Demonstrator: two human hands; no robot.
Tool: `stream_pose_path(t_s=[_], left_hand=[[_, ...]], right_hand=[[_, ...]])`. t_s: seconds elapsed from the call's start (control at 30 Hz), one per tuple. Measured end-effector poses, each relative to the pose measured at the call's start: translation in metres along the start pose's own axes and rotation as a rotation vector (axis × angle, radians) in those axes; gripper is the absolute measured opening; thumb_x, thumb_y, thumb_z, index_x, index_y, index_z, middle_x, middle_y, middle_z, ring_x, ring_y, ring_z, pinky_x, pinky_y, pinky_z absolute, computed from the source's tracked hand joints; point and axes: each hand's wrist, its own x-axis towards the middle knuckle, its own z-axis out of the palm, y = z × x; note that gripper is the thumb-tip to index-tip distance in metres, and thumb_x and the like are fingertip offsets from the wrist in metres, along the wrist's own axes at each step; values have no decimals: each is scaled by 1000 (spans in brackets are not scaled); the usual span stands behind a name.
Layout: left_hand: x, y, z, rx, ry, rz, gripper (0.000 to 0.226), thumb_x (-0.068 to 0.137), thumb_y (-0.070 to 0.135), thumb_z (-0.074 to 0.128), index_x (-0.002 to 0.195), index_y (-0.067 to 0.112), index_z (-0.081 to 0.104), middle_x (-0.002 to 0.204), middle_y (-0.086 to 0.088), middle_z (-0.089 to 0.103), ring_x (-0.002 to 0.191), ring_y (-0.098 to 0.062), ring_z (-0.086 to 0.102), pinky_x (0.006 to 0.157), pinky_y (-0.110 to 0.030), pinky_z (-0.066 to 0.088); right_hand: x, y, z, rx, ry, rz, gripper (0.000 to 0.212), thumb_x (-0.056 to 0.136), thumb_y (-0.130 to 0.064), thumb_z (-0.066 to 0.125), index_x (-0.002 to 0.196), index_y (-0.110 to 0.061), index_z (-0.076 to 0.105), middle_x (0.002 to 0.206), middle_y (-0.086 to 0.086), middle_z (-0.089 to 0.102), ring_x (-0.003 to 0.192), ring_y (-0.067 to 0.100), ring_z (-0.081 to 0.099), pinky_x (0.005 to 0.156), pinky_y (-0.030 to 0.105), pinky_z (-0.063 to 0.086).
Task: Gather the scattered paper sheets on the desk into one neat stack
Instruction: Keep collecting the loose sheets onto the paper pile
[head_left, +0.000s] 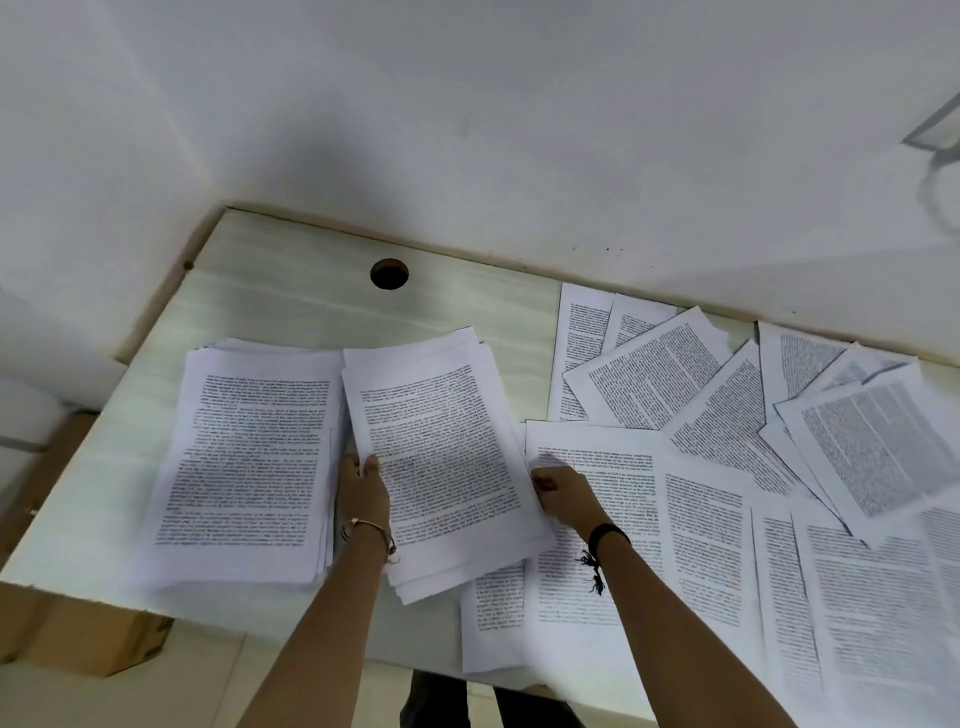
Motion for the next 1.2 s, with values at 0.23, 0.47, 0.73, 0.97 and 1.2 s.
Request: stream_pose_path(t_s=[0.23, 0.47, 0.73, 0.97, 1.2], left_hand=[[-3, -3, -1, 27, -272, -14, 38, 92, 9, 54, 126, 1, 37, 118, -15, 58, 100, -30, 57, 89, -40, 47], [-9, -24, -13, 35, -300, 25, 44, 84, -2, 58, 126, 10, 51, 118, -14, 62, 104, -32, 60, 90, -40, 50], [-36, -51, -27, 25, 40, -19, 58, 86, -9, 35, 139, 14, 45, 121, -15, 61, 91, -31, 57, 73, -32, 44], [-52, -84, -50, -25, 185, -161, 58, 88, -5, 31, 143, 12, 39, 138, -19, 50, 120, -42, 50, 104, -52, 40], [-83, -79, -61, -90, 200, -252, 56, 95, -2, 33, 149, 8, 21, 150, -20, 32, 134, -39, 36, 111, -42, 29]], right_hand=[[-20, 1, 19, 158, -37, -60, 27, 84, 2, 59, 101, -11, 75, 98, 2, 72, 91, 15, 65, 76, 14, 49], [-40, 10, 2, 91, 486, -14, 18, 94, -23, 57, 101, -13, 70, 112, 2, 66, 99, 19, 58, 75, 15, 40], [-72, 61, 1, 65, 657, 491, 80, 75, -34, 77, 135, -3, 34, 134, 21, 40, 123, 38, 41, 95, 53, 38], [-71, 44, 24, 106, 403, 92, 39, 88, -15, 62, 123, -4, 47, 101, 10, 62, 84, 23, 56, 60, 24, 40], [-73, 22, 61, -45, 520, 23, 56, 83, -16, 67, 131, 0, 44, 131, 19, 44, 118, 34, 41, 94, 38, 38]])
